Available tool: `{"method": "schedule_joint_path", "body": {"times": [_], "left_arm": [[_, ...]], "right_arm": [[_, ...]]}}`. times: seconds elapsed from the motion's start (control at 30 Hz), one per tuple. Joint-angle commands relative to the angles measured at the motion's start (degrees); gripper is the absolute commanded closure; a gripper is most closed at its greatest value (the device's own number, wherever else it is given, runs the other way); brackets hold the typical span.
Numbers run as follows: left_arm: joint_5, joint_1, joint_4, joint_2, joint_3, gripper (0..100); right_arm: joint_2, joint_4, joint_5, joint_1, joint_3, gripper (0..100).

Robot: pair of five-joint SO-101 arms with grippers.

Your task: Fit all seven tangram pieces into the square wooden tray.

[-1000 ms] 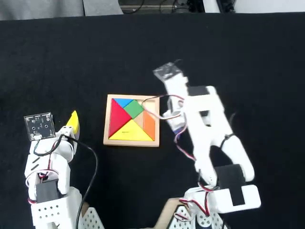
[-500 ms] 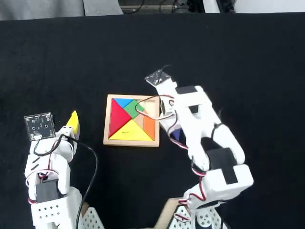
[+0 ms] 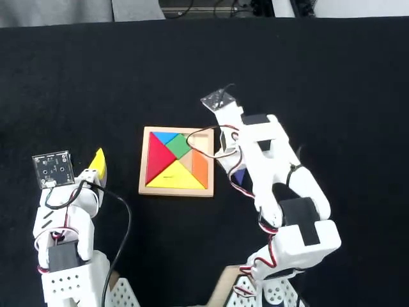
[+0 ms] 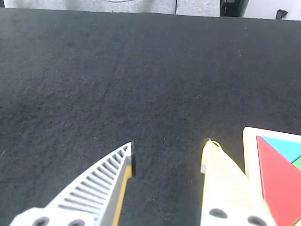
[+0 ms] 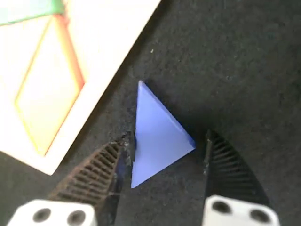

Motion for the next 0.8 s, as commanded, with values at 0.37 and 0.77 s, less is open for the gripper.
{"method": "schedule_joint_path", "body": {"times": [0.37,0.77], "left_arm": [[-0.44,0.75,0.09,-0.79,1.01,76],[-0.44,0.75,0.09,-0.79,1.01,76]], "right_arm": [[-0.22,-1.49,2.55,0.88,-0.31,75.8],[5.67,-0.09,2.64,0.70,-3.74,83.6]]}}
